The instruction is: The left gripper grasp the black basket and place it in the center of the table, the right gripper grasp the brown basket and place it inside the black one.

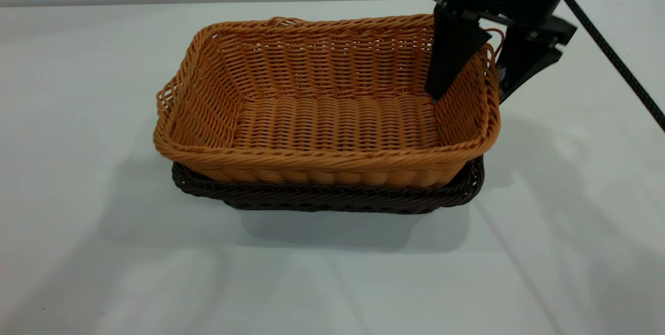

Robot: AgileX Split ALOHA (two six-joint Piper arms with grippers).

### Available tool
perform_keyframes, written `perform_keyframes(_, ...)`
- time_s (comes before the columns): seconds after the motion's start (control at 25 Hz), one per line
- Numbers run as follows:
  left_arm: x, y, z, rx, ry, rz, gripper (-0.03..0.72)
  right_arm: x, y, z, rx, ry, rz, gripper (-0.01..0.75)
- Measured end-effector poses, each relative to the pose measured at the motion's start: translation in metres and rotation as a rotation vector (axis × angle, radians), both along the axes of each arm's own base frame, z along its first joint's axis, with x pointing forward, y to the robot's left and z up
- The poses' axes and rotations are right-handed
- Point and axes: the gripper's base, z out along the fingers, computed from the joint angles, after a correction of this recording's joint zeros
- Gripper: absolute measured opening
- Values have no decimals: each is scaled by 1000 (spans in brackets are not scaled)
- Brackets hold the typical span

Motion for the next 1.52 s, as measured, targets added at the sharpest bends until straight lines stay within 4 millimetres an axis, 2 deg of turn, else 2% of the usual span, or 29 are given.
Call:
perform_keyframes(0.2, -40, 17, 23, -132, 32, 26, 400, 6, -2, 16, -55, 40, 2, 566)
perform_keyframes(0.4, -88, 45, 37, -298, 142, 187, 400, 9, -2, 49, -43, -25, -28, 566)
perform_keyframes(0.56, -123, 65, 40, -407, 246, 335, 400, -2, -5, 105, -9, -152, -33, 566)
perform_keyframes(0.68, -137, 73, 46, -509, 236, 385, 400, -21, -10, 160, 19, -280, -42, 566)
perform_keyframes(0.8, -148, 79, 41, -559, 244, 418, 400, -51, -18, 216, 57, -406, -74, 566)
perform_keyframes(0.96, -160, 86, 17, -539, 277, 438, 400, -101, -32, 281, 113, -566, -125, 566)
perform_keyframes(1.08, -167, 90, -11, -505, 322, 461, 400, -152, -46, 319, 163, -686, -158, 566)
perform_keyframes(1.16, -173, 94, -32, -493, 356, 488, 400, -191, -56, 333, 191, -748, -171, 566)
perform_keyframes(1.24, -178, 96, -55, -479, 397, 522, 400, -231, -67, 337, 209, -807, -175, 566)
perform_keyframes(1.32, -184, 100, -74, -470, 422, 543, 400, -264, -77, 332, 211, -849, -179, 566)
perform_keyframes(1.52, -198, 107, -116, -435, 471, 568, 400, -330, -99, 292, 177, -907, -208, 567)
